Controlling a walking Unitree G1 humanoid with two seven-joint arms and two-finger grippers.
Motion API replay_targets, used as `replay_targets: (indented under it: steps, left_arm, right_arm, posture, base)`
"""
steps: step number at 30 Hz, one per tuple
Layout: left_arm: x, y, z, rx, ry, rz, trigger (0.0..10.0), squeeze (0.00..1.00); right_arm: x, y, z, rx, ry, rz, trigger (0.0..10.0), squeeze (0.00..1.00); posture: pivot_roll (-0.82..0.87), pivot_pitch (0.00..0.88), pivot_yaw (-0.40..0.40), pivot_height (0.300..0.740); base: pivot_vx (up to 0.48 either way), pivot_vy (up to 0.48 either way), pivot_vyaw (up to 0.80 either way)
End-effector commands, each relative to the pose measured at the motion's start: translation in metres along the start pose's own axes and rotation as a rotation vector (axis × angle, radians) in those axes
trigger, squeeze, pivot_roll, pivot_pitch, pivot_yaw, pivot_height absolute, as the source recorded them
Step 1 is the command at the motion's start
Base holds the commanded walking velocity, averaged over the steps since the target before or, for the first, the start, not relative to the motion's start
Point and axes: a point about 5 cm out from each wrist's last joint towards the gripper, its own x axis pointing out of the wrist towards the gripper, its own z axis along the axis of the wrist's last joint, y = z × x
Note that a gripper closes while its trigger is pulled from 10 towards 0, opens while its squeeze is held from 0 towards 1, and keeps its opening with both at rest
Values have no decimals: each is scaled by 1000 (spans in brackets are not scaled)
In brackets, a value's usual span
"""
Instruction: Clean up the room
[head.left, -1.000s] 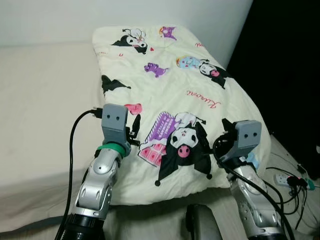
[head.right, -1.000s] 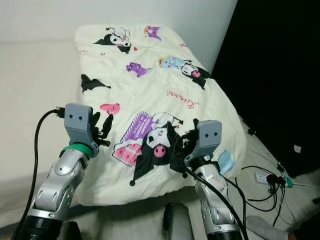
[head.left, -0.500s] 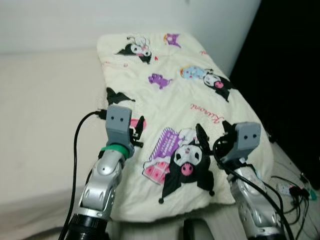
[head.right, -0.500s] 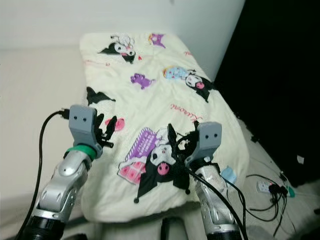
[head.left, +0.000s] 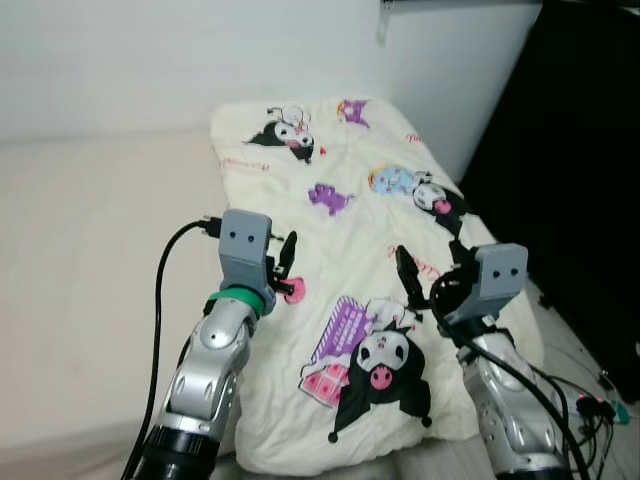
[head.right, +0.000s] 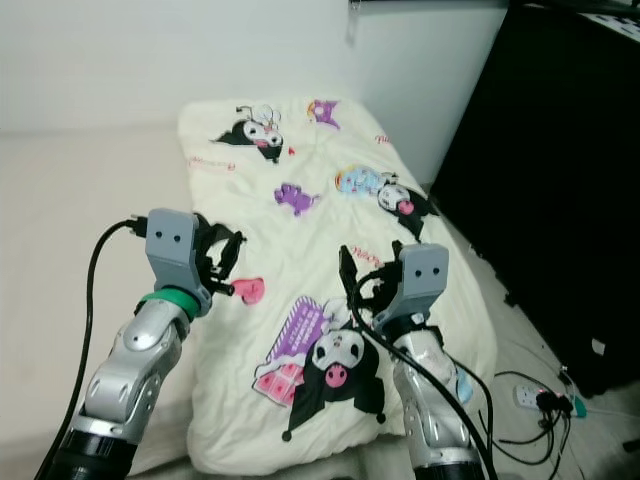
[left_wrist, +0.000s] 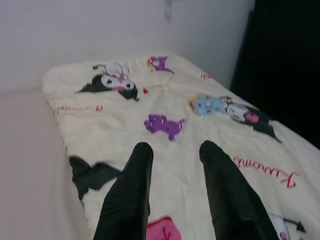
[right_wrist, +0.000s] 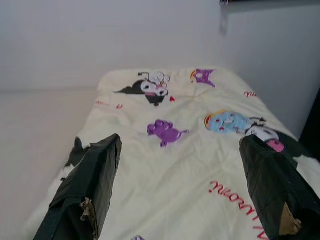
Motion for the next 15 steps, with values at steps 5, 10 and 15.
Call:
replay_targets:
  steps: [5,10,15]
  left_arm:
    - [-1,-3,-5,0,17,-15,10000,0]
    - [-1,-3,-6,3,20,-22,10000,0]
    - [-2,-2,-7,9,25,-27,10000,0]
  right_arm:
    - [-3,-2,-6,0,20,-16,10000,0]
    - [-3,-2,-6,-2,21,-21,10000,0]
    - [-3,-1,-7,-1,23,-18,10000,0]
  posture:
    - [-133,64,47,716]
    - [-137,59,49,716]
    - [-137,57,50,716]
  base:
    - [0,0,0]
    - [0,0,0]
    - [0,0,0]
